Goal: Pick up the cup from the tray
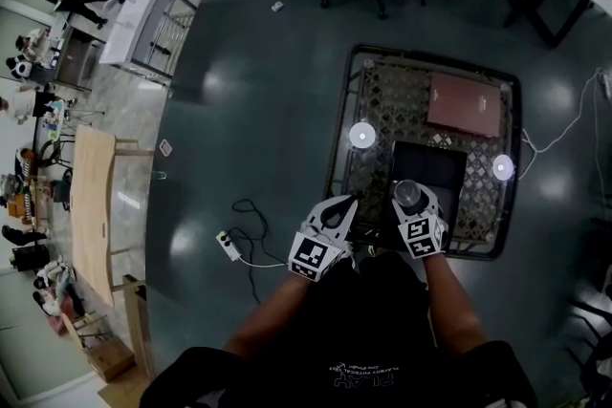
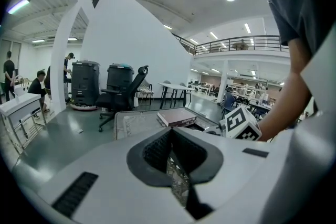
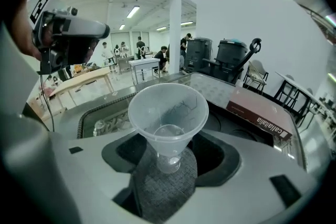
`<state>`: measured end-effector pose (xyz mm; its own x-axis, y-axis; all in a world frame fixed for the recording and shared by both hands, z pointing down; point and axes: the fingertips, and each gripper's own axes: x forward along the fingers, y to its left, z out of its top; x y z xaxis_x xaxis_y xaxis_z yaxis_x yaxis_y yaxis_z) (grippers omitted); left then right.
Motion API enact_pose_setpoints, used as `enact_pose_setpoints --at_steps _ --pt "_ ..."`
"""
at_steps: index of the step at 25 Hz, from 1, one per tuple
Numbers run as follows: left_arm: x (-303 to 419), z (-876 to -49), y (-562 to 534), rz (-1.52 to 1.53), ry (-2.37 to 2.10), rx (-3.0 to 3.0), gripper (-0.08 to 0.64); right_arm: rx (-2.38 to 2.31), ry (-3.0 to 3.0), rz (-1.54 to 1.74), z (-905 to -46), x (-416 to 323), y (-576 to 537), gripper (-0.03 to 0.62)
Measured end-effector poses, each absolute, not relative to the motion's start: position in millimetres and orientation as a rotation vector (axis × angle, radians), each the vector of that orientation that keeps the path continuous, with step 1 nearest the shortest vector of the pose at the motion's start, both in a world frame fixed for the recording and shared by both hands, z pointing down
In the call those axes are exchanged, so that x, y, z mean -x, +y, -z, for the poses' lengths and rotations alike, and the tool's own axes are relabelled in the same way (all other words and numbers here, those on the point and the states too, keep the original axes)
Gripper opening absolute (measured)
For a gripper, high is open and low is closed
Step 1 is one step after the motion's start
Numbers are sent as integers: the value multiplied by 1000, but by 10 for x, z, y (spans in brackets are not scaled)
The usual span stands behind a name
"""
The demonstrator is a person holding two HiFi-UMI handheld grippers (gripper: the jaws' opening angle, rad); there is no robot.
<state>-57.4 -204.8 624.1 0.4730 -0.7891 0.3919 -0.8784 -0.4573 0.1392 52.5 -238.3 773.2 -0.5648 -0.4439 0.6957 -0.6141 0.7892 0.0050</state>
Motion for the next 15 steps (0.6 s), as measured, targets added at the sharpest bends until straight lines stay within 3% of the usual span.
enact_pose_setpoints --at_steps 15 --pt "577 -5833 -2144 -328 -1423 -2515 9 -956 -2432 -159 -6421 -450 -2479 276"
